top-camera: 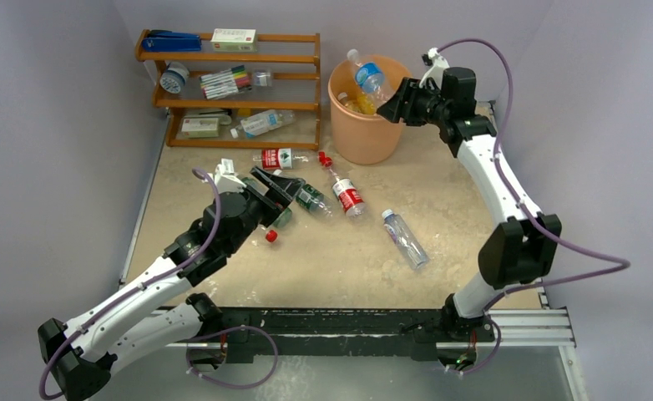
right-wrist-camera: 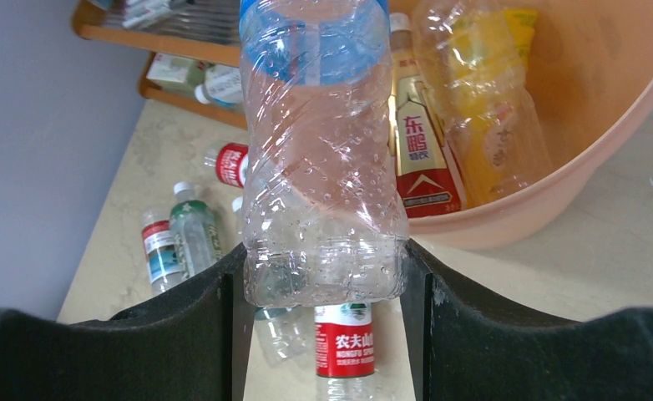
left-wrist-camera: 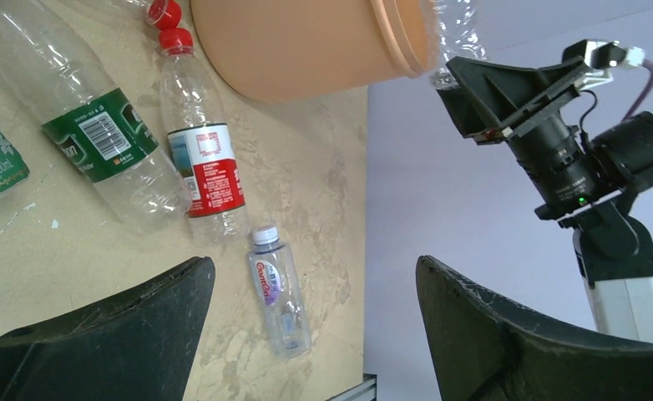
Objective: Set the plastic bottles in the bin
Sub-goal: Place the plastic bottle in the trash bin, then pick up the plastic bottle at the center of the board.
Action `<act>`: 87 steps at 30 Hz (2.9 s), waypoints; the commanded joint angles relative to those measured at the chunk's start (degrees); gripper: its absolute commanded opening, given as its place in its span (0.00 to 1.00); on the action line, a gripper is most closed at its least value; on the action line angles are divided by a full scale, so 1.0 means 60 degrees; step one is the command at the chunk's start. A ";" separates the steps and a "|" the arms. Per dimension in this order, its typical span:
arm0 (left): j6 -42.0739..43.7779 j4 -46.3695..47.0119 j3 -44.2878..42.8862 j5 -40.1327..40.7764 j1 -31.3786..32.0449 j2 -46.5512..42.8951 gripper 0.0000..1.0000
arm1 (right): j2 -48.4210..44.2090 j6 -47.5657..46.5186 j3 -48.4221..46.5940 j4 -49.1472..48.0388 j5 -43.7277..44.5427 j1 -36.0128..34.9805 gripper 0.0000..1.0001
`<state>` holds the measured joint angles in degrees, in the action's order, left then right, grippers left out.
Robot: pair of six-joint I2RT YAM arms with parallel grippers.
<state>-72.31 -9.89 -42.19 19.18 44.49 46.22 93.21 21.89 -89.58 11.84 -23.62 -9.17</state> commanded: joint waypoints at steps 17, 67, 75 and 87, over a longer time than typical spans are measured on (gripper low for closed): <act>-0.0068 0.0355 -0.0314 0.1386 0.0012 0.0758 0.91 | 0.0033 -0.0367 -0.1404 0.0522 0.0082 0.0310 0.89; 0.2030 0.0388 -0.1089 -0.1928 -0.3014 0.4093 0.85 | -0.3009 -0.0398 0.6175 -0.1691 -0.0629 -0.0396 0.82; 0.1536 0.0101 -0.0524 -0.2196 -0.2831 0.2673 0.85 | -0.1875 -0.0288 0.6514 -0.2409 0.0240 -0.1488 0.81; 0.1430 -0.0451 0.0326 -0.2080 -0.2830 0.1360 0.85 | -0.0686 -0.0122 0.6704 -0.3135 0.0653 -0.2208 0.81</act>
<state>-62.63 -12.93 -41.85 6.76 27.40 55.79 87.92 20.49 -50.04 -3.49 -21.74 -20.82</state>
